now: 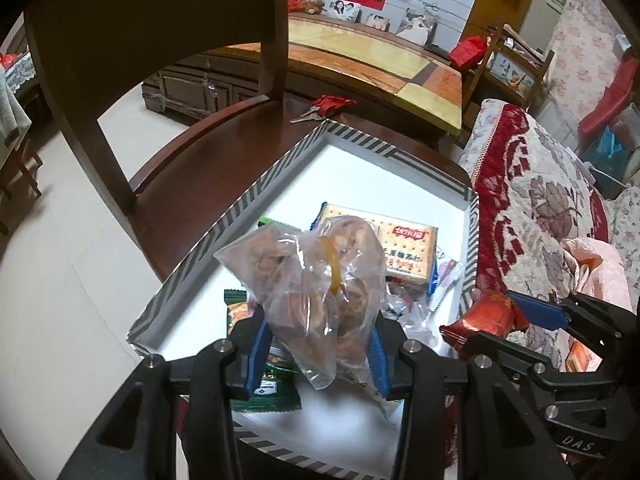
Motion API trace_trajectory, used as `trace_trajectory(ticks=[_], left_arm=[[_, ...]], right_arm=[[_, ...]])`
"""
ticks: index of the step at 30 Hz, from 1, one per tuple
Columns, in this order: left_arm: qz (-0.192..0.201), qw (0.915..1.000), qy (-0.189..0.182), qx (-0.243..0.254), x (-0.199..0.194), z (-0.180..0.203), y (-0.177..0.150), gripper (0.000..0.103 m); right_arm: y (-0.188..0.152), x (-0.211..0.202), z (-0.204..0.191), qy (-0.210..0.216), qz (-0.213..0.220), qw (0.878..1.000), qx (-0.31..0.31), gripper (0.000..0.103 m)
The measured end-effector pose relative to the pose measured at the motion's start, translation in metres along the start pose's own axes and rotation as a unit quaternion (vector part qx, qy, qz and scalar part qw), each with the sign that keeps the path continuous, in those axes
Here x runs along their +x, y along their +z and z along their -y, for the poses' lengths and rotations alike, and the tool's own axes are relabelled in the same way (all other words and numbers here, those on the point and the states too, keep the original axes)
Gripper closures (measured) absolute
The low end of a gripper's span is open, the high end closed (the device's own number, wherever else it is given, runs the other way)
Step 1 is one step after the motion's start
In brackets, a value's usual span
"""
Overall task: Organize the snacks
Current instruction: 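Carry the nut bag and red candy over the white tray, then open both grippers to drop the nut bag and candy into the tray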
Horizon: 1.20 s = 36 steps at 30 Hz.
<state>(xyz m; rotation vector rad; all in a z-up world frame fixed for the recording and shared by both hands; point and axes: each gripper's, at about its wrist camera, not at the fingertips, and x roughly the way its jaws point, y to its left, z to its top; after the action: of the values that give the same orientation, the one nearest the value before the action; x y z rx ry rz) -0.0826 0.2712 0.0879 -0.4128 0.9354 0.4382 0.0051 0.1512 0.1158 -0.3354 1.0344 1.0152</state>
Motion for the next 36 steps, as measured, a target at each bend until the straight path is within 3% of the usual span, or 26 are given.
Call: trace_trajectory(ticks=[18,25,36], left_arm=[[-0.009,0.9998,0.015,0.005,0.019,-0.002,0.002,0.059],[-0.008,0.9997,0.019,0.012,0.022,0.003,0.005,0.058],[-0.008,0.9996,0.027,0.008,0.019,0.003,0.003,0.055]], right_arm=[[0.02,0.052,-0.002,-0.013,-0.049,0.998,-0.026,0.053],[0.026,0.065,0.003,-0.009,-0.052,0.999,-0.014,0.053],[0.016,0.049,0.004,0.003,-0.029,1.0,0.008,0.05]])
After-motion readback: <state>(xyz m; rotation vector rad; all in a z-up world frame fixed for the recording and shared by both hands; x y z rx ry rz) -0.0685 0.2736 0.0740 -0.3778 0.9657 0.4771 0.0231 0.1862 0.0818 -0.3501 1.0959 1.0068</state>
